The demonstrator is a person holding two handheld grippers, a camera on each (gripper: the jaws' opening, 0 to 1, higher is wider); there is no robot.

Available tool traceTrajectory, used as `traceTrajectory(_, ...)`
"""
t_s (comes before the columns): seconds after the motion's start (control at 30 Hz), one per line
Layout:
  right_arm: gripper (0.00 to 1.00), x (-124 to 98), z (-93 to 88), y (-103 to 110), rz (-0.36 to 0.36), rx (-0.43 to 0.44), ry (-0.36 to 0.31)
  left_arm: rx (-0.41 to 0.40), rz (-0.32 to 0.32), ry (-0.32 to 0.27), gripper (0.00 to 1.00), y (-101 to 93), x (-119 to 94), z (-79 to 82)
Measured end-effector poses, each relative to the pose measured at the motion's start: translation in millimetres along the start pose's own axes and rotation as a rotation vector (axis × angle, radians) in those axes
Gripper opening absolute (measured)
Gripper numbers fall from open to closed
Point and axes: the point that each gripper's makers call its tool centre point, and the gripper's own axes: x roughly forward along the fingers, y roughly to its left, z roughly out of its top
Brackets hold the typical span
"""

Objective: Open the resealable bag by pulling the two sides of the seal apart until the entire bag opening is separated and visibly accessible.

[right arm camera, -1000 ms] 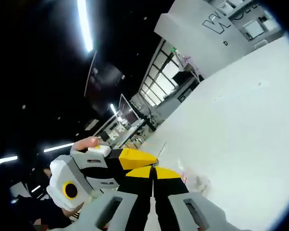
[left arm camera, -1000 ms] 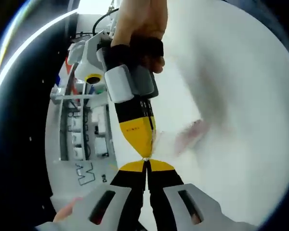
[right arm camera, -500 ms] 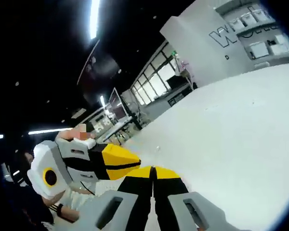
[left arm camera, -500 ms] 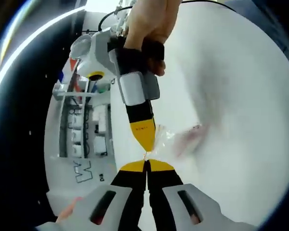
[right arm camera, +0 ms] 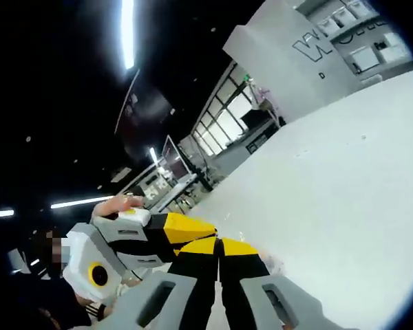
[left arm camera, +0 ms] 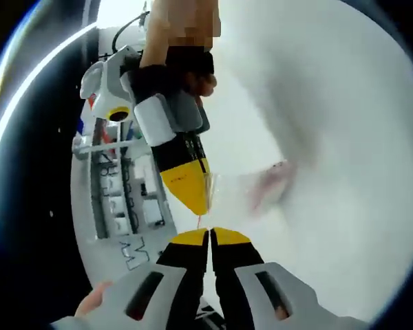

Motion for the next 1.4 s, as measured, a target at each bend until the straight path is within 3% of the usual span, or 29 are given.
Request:
traceTrajectory(0.17, 0.0, 1, -1.8, 2, 0.006, 0.0, 0.006, -0.011, 0.005, 0.001, 0.11, 2.8, 0, -1.1)
traceTrajectory(0.73, 0.0, 8, -7.1, 11, 0.025, -0.001, 0.033, 0.045, -0.006, 0.01, 0.1, 2.7, -2, 0.9)
traceTrajectory(0.93, 0.0, 9, -7.9, 11, 0.034, 0.053, 0.024, 0.049, -0.018, 0.018, 0.05, -1.0, -2, -0.1)
traceTrajectory(1.2, 0.0, 11, -7.3, 13, 0.043, 0.087, 0.025, 0.036, -0.026, 0.026, 0.03, -2.8, -2, -2.8)
traceTrajectory(1.4, 0.0, 13, -4.4, 11, 0.039, 0.103, 0.017, -0.021, -0.029, 0.04, 0.02, -2.6, -3, -5.3)
